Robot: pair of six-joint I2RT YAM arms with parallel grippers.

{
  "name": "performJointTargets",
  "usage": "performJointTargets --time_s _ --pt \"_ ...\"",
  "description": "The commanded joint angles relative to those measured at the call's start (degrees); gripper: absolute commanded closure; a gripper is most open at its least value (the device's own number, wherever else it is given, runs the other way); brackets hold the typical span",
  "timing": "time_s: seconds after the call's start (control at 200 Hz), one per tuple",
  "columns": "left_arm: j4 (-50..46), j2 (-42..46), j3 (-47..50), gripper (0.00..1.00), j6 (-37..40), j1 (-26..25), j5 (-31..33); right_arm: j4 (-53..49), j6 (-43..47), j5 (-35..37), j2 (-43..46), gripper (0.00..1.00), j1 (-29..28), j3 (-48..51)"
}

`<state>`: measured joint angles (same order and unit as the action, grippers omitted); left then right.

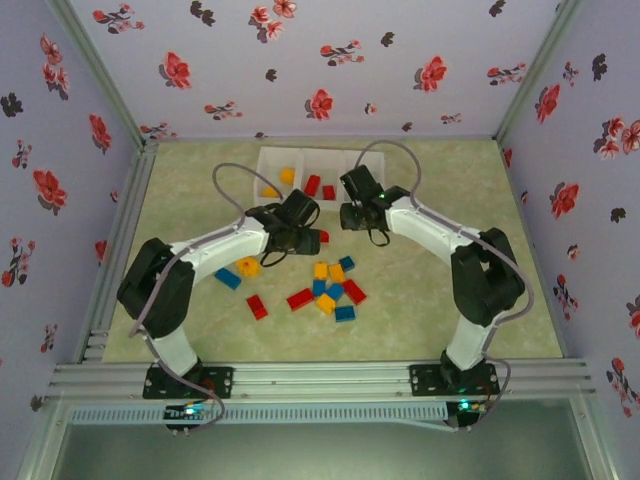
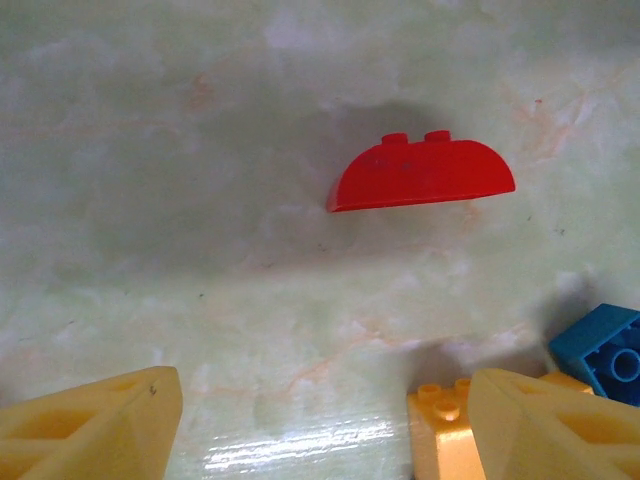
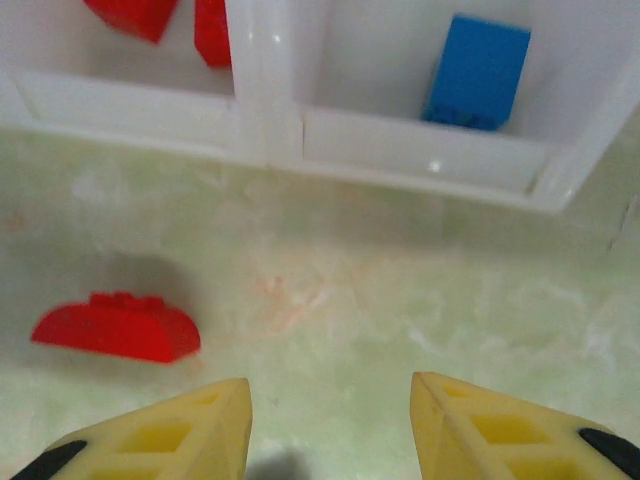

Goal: Sort the legos into containers by color

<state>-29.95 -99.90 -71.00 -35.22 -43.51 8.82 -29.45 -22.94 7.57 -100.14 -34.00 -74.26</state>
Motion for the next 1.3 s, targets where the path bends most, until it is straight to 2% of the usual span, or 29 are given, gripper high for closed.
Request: performJointTargets --time_s 0.0,0.175,0.355,0.535,0.74,0.85,1.055,1.295 --pt "0.93 -2.06 -2.12 0.23 1.39 -0.45 -1.68 2.20 -0.38 -1.11 3.43 0.54 0.34 4.26" --pt "2.74 -5.86 -4.64 0.19 2.00 -0.46 -3.44 3.25 -1.70 -0.87 5.76 0.54 0.33 9.40" --pt "1.90 -11.30 -9.88 0.11 0.61 -0.46 -2.30 4.32 -2.61 -0.73 7.30 0.51 0.42 12.33" --pt "0.97 -15.57 -13.36 0.08 -2.27 -0.36 0.86 4.01 -2.55 0.14 8.64 0.43 0.51 13.35" --pt "1.31 -18.86 -15.42 0.06 -2.60 -0.41 0.84 3.55 -2.25 0.78 9.53 0.33 0.69 14.14" --pt "1.06 -20.12 -16.30 0.05 -2.40 -0.20 0.80 3.52 -2.24 0.90 9.47 0.32 0.78 14.35" --pt "0.89 -22.13 -17.41 0.13 -2.16 0.17 0.85 3.61 -2.46 1.25 9.47 0.31 0.81 14.80" --pt "0.60 -22.54 -17.78 0.31 -1.32 0.26 0.85 3.52 -2.50 1.72 9.61 0.32 0.86 15.09"
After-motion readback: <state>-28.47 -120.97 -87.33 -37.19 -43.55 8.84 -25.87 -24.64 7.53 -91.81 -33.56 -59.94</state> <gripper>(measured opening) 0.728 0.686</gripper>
